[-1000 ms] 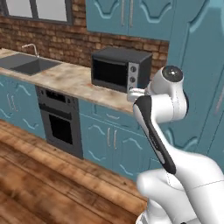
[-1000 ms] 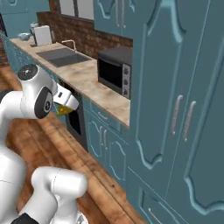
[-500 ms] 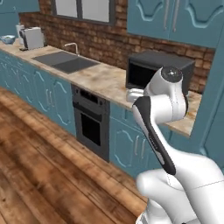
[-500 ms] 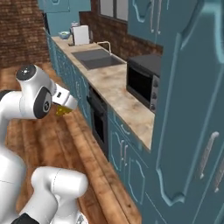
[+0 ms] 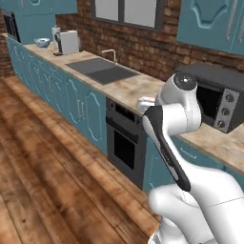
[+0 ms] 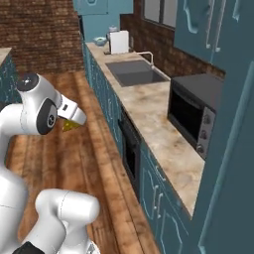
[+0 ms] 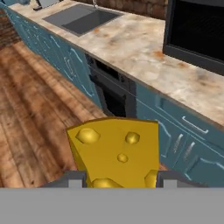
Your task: Pick the cheese from the fridge and the cheese grater from the cabinet and place them next to the salad bowl.
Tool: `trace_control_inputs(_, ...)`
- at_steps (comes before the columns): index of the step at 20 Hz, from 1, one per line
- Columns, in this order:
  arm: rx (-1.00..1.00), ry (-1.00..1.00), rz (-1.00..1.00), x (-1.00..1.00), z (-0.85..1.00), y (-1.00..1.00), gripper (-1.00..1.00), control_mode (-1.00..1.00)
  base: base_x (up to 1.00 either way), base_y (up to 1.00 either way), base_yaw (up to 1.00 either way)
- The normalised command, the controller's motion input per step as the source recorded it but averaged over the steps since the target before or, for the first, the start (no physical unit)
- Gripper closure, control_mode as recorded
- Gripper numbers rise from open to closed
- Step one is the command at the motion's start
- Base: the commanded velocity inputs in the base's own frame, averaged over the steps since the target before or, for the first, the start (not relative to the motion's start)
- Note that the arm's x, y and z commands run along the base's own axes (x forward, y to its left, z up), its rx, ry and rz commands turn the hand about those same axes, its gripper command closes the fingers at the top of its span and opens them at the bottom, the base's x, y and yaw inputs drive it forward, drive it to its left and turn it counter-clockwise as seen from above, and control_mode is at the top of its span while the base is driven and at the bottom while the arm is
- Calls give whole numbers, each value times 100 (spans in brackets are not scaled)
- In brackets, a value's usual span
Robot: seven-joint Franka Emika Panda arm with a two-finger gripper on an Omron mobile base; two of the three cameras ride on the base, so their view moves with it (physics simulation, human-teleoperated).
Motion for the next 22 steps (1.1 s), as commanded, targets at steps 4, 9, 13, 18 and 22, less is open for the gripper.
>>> trace_control_inputs(4,0,0,0,0,0,0,100,100,76,3,26)
trace_control_inputs(9,0,0,0,0,0,0,100,100,75,7,26)
trace_control_inputs(13,0,0,0,0,0,0,100,100,77,10,25)
trace_control_inputs(18,0,0,0,0,0,0,100,100,79,7,22)
trace_control_inputs(22,0,0,0,0,0,0,100,100,83,5,16)
